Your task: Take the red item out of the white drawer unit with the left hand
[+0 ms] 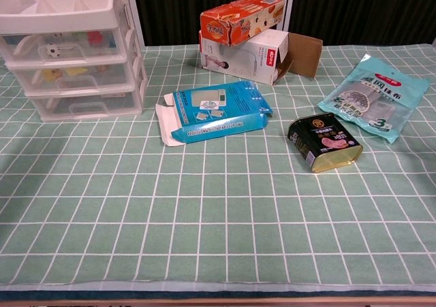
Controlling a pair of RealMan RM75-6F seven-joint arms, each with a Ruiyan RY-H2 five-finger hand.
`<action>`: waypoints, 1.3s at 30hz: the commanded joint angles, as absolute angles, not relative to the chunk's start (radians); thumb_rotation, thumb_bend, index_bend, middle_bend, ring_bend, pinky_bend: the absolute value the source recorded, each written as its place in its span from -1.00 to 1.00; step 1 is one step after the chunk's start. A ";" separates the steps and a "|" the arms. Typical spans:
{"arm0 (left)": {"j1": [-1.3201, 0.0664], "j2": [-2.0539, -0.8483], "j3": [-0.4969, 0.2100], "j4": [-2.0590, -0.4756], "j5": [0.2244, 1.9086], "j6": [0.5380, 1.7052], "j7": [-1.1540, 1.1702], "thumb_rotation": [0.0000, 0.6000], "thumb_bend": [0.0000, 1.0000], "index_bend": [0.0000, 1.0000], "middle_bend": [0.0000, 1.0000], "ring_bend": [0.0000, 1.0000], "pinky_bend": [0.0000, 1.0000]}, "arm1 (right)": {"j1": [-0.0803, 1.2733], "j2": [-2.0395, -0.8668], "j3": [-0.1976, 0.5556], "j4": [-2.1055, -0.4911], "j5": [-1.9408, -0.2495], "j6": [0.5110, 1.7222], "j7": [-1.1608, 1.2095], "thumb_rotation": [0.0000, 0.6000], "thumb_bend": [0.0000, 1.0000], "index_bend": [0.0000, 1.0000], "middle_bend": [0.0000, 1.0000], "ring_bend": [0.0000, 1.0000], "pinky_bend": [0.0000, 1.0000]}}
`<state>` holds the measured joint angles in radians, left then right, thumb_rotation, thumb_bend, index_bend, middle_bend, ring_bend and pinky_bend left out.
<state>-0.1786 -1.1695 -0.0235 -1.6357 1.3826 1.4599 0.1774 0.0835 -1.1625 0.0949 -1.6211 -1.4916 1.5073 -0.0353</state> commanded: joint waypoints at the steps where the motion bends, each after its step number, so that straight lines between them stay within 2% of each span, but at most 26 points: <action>1: -0.177 -1.169 -0.025 -1.637 1.384 1.460 0.178 1.00 -0.96 -1.00 -1.00 -1.00 -1.00 | 0.083 -1.162 0.095 -1.621 -1.492 1.508 -0.034 1.00 -0.94 -1.00 -1.00 -1.00 -0.55; 23: -0.170 -1.166 -0.037 -1.659 1.388 1.436 0.176 1.00 -0.93 -1.00 -1.00 -1.00 -0.97 | 0.080 -1.156 0.088 -1.630 -1.499 1.509 -0.025 1.00 -0.94 -1.00 -1.00 -1.00 -0.55; 24: -0.171 -1.166 -0.038 -1.662 1.387 1.433 0.176 1.00 -0.88 -1.00 -0.97 -0.96 -0.82 | 0.080 -1.156 0.088 -1.630 -1.499 1.509 -0.024 1.00 -0.94 -1.00 -1.00 -1.00 -0.55; 26: -0.177 -1.167 -0.045 -1.672 1.385 1.426 0.176 1.00 -0.71 -1.00 -0.68 -0.63 -0.33 | 0.079 -1.154 0.088 -1.631 -1.497 1.508 -0.017 1.00 -0.94 -1.00 -1.00 -1.00 -0.55; 28: -0.184 -1.172 -0.055 -1.681 1.385 1.426 0.175 1.00 -0.43 -1.00 -0.02 0.04 0.33 | 0.079 -1.153 0.087 -1.632 -1.497 1.508 -0.012 1.00 -0.94 -1.00 -1.00 -1.00 -0.55; 30: -0.195 -1.179 -0.068 -1.707 1.370 1.407 0.156 1.00 -0.27 -1.00 0.40 0.44 0.64 | 0.079 -1.151 0.086 -1.633 -1.499 1.505 -0.008 1.00 -0.94 -1.00 -1.00 -1.00 -0.55; 31: -0.204 -1.178 -0.076 -1.738 1.341 1.375 0.134 1.00 -0.22 -1.00 0.56 0.58 0.75 | 0.080 -1.149 0.084 -1.633 -1.500 1.503 -0.005 1.00 -0.94 -1.00 -1.00 -1.00 -0.55; 33: -0.250 -1.178 -0.121 -1.841 1.192 1.236 0.043 1.00 -0.17 -1.00 0.70 0.72 0.86 | 0.080 -1.147 0.083 -1.636 -1.500 1.500 0.001 1.00 -0.94 -1.00 -1.00 -1.00 -0.55; 39: -0.336 -1.167 -0.209 -1.930 0.961 1.072 -0.015 1.00 -0.09 -1.00 0.85 0.87 0.98 | 0.081 -1.143 0.083 -1.639 -1.497 1.495 0.006 1.00 -0.94 -1.00 -1.00 -1.00 -0.55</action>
